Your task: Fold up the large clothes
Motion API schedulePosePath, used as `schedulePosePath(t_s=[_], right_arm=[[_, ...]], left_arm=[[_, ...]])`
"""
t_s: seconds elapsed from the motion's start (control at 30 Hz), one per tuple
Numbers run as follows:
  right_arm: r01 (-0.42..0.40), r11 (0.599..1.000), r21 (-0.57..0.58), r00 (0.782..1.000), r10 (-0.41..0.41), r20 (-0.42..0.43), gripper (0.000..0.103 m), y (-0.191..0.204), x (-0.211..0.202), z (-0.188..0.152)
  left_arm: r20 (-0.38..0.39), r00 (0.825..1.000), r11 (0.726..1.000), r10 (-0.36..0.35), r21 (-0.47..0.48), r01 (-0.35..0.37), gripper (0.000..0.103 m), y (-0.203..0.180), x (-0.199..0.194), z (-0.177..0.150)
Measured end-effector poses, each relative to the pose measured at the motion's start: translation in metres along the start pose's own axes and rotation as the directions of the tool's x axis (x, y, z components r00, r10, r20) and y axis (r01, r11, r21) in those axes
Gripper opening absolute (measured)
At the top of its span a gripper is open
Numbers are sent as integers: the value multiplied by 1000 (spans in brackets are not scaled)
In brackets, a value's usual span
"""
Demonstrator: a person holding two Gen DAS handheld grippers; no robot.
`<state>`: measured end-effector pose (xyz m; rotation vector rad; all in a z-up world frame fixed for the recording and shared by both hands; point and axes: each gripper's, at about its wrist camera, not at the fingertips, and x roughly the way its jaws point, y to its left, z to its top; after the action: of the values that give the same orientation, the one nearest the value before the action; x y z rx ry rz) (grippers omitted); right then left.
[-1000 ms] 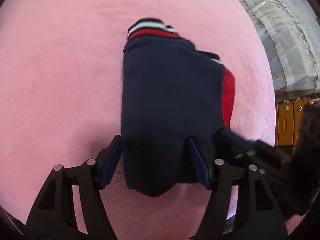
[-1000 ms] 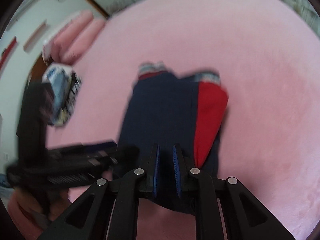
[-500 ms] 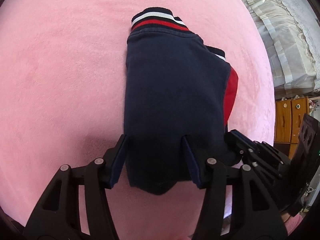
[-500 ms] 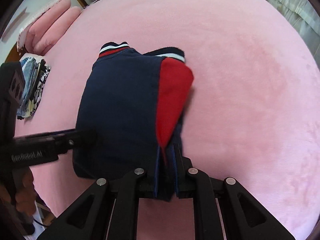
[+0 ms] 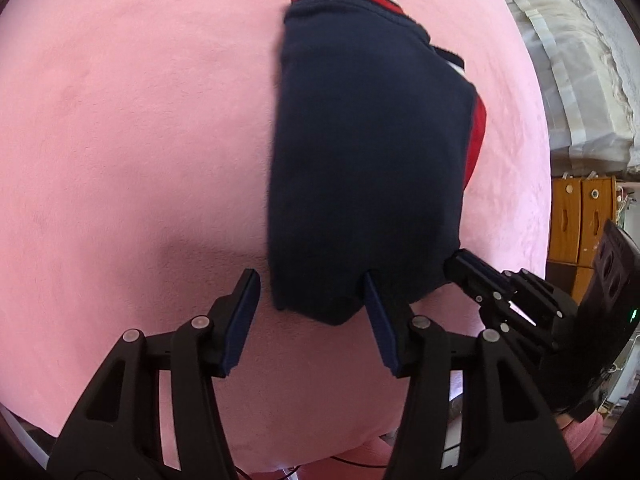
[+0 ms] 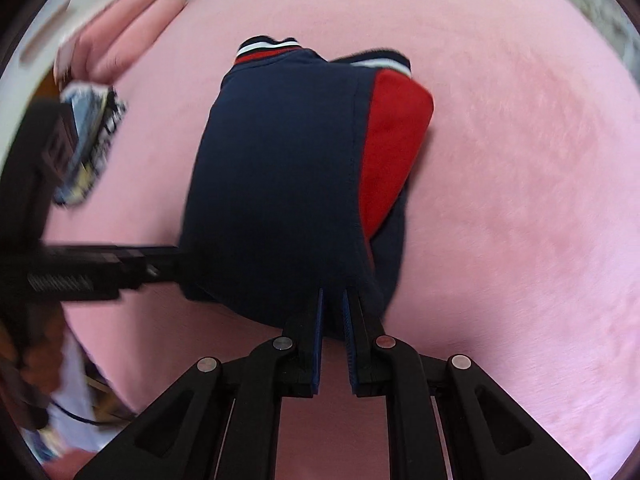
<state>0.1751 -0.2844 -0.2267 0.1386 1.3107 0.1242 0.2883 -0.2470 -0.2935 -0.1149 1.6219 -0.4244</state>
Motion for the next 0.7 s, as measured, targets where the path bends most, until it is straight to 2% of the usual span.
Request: schedulePosePath(t_s=[0.03, 0.07, 0.13, 0.2, 0.3, 0.43, 0.53, 0.6, 0.7], right_arm=[[57, 998, -13, 998, -56, 27, 11, 3, -6, 3], [62, 998, -11, 997, -62, 56, 11, 1, -14, 5], [-30, 999, 25, 990, 26, 140, 11, -4, -29, 15], [-140, 988, 60, 971, 126, 202, 11, -7, -33, 28], [-199, 976, 91, 965, 179, 193, 11, 0, -9, 49], [-210, 968, 136, 960, 178, 218, 11, 6, 28, 69], [-171, 972, 159, 963, 131, 233, 11, 2, 44, 89], [-150, 973, 173, 964, 106, 242, 11, -3, 50, 98], [-137, 966, 221, 963, 78, 256, 11, -17, 58, 111]], left_arm=[[10, 1000, 1000, 20, 7, -20, 50, 2, -6, -1], [22, 999, 999, 36, 18, -37, 50, 1, -8, 0], [66, 996, 997, 55, 42, -57, 50, -4, -20, 5], [120, 993, 997, 19, 68, -28, 50, -6, -30, 13], [162, 985, 996, -56, 77, 44, 50, -9, -27, 38], [173, 984, 997, -41, 64, 30, 49, -14, -7, 78], [164, 985, 999, -51, 26, 48, 49, -5, 0, 101], [162, 983, 996, -87, -11, 90, 49, 5, 4, 109], [178, 979, 994, -104, -17, 109, 50, 12, 1, 110]])
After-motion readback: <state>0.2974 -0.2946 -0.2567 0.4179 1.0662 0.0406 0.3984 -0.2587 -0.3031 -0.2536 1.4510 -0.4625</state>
